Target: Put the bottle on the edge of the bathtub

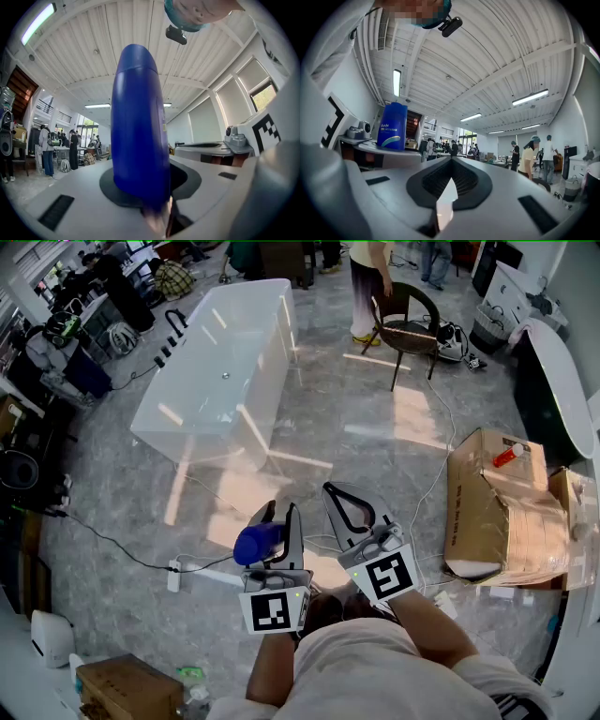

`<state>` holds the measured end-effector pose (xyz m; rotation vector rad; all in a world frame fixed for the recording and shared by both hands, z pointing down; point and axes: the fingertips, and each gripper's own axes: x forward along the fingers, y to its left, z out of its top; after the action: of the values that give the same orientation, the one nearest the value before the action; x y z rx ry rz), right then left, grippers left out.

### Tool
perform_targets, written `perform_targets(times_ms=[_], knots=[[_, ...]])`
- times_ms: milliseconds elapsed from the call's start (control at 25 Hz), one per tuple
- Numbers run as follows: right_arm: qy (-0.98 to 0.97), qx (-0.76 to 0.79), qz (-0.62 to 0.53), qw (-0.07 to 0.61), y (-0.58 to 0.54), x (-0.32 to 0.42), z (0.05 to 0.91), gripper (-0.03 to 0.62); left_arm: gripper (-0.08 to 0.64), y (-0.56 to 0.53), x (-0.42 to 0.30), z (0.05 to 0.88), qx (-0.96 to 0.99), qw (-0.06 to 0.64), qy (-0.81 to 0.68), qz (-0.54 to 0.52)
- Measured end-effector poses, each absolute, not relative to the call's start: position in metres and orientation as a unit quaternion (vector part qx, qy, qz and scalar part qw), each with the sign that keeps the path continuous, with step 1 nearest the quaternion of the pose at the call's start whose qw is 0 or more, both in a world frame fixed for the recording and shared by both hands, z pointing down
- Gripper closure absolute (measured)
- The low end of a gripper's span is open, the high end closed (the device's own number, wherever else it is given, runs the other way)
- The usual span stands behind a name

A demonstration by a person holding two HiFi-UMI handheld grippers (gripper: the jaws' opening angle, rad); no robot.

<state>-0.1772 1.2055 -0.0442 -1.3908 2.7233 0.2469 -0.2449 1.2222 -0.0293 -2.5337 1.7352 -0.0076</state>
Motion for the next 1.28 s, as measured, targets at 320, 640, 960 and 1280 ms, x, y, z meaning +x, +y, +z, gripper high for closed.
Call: perform_targets(times_ms=[320,640,960,1280], knots=[[0.887,-0.452,0.077,0.054,1.214,-0.17,-0.045,0.589,0.44,1.225,-0.23,-0.029,-0.829,0.022,0.559,0.008],[0.884,-0.458,0.079,0.056,1.219,-0.157,-0.042,0.589,0.44,1.228,-0.215,-0.024,-0.835,0.019,0.551,-0.003],[0.891,-0.443,0.075,0.06,1.226,-0.139,-0.039,0.589,0.44,1.233,-0.187,-0.017,-0.836,0.018,0.548,-0.015],[0.902,-0.423,0.062,0.054,1.223,-0.112,-0.025,0.589,0.44,1.234,-0.163,0.0,-0.827,0.005,0.562,-0.026]])
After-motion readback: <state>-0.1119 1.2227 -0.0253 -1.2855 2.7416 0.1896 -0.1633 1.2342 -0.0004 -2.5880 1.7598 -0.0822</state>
